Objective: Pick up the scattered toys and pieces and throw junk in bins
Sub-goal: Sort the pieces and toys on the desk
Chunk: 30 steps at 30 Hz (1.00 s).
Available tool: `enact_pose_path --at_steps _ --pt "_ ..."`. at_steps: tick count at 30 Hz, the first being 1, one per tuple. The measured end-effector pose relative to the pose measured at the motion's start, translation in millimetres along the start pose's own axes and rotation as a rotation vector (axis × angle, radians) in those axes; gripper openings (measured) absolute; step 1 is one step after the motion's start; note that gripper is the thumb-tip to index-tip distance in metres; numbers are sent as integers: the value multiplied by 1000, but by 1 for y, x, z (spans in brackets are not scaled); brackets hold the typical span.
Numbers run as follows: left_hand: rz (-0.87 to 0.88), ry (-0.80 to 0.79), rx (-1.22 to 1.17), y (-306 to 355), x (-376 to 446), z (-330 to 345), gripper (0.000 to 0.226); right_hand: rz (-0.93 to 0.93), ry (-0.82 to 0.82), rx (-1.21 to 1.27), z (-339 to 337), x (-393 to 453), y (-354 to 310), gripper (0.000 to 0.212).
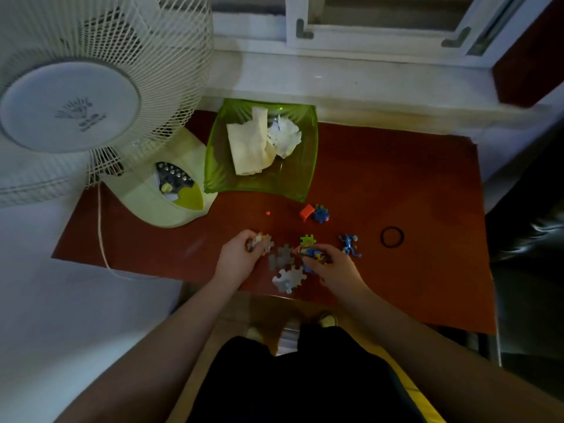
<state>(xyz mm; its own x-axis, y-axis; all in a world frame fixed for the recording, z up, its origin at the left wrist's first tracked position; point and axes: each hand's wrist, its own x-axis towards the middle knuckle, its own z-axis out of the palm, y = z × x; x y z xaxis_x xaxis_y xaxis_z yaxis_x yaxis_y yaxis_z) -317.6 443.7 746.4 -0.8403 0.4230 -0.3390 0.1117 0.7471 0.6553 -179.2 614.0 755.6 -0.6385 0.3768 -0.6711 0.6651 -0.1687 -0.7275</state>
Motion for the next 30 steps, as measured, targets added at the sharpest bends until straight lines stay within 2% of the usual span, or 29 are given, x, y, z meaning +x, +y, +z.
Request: enact_pose_path --at_steps 6,10,14,18,24,27,30 --pt "103 -118 47 -8 30 -13 17 14 -1 -46 21 17 -14 40" --pt "198 -111 100 -10 43 -23 18 57 -10 -51 29 15 -25 37" --pt "271 -132 -14 -8 41 -28 18 33 78 -29 43 16 -27 37" --pt "217 -180 -100 -12 34 -29 18 -13 153 -5 56 13 -26 33" --pt "151 -236 -250 -26 32 -37 18 -26 241 21 69 15 -23 43" --pt "123 -223 -389 -25 32 -45 20 -30 307 93 72 13 -29 38" --pt "124 -303 -481 -15 31 -53 18 -48 331 166 75 8 -36 27"
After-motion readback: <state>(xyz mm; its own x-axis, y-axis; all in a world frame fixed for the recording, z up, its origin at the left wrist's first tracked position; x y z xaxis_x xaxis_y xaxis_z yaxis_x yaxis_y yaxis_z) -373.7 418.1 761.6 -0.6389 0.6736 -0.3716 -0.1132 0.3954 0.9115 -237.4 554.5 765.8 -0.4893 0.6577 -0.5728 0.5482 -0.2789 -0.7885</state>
